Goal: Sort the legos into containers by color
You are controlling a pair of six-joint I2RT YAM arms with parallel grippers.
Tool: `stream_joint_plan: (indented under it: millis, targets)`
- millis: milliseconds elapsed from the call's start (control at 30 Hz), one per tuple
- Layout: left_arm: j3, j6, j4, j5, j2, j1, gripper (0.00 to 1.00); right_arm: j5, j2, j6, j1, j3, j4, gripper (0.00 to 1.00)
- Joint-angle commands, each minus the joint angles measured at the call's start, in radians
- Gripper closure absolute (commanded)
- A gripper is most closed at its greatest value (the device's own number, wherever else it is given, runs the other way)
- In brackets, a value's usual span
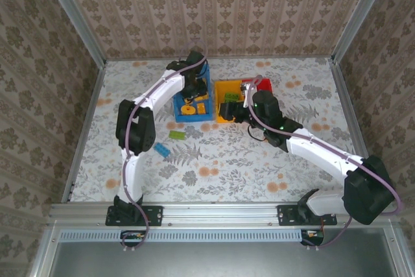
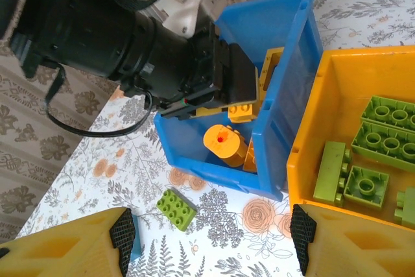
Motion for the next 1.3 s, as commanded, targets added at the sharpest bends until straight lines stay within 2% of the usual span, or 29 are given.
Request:
stream_joint_plan:
  millis: [0, 100, 300, 500, 600, 700, 800, 1000, 1133, 1267]
  targets:
    - [0.044, 0.040, -0.041, 0.022, 0.021, 0.012, 0.66, 0.003, -0.034, 0.015, -0.009, -0.009, -0.012, 0.32]
    - [0.040, 0.044, -0.042, 0.033, 0.040, 0.015, 0.64, -0.003, -0.032, 0.018, -0.013, -0.013, -0.014, 0.32]
    - [0.044, 0.041, -0.064, 0.037, 0.040, 0.015, 0.49, -0.021, -0.012, 0.016, -0.014, -0.010, -0.027, 0.32]
    - [0.013, 0.021, -0.084, 0.021, -0.050, 0.013, 0.44, -0.034, -0.013, -0.012, -0.013, -0.018, -0.039, 0.32]
    - [-0.035, 0.002, -0.086, -0.010, -0.141, 0.007, 0.43, -0.031, -0.019, -0.052, -0.006, -0.018, -0.054, 0.32]
    - [-0.122, -0.026, -0.085, -0.054, -0.261, 0.002, 0.40, -0.035, -0.022, -0.136, 0.021, -0.007, -0.075, 0.32]
    - [-0.272, -0.079, -0.085, -0.105, -0.424, 0.006, 0.38, -0.046, 0.005, -0.285, 0.093, 0.045, -0.142, 0.32]
    - [-0.645, -0.129, -0.100, -0.099, -0.803, 0.064, 0.36, -0.057, 0.158, -0.503, 0.315, 0.145, -0.222, 0.31]
    - [-0.823, -0.115, -0.161, -0.105, -1.076, 0.129, 0.36, -0.017, 0.327, -0.516, 0.455, 0.246, -0.220, 0.28]
    - [-0.916, -0.100, -0.231, -0.112, -1.288, 0.171, 0.35, 0.094, 0.503, -0.470, 0.530, 0.377, -0.221, 0.22]
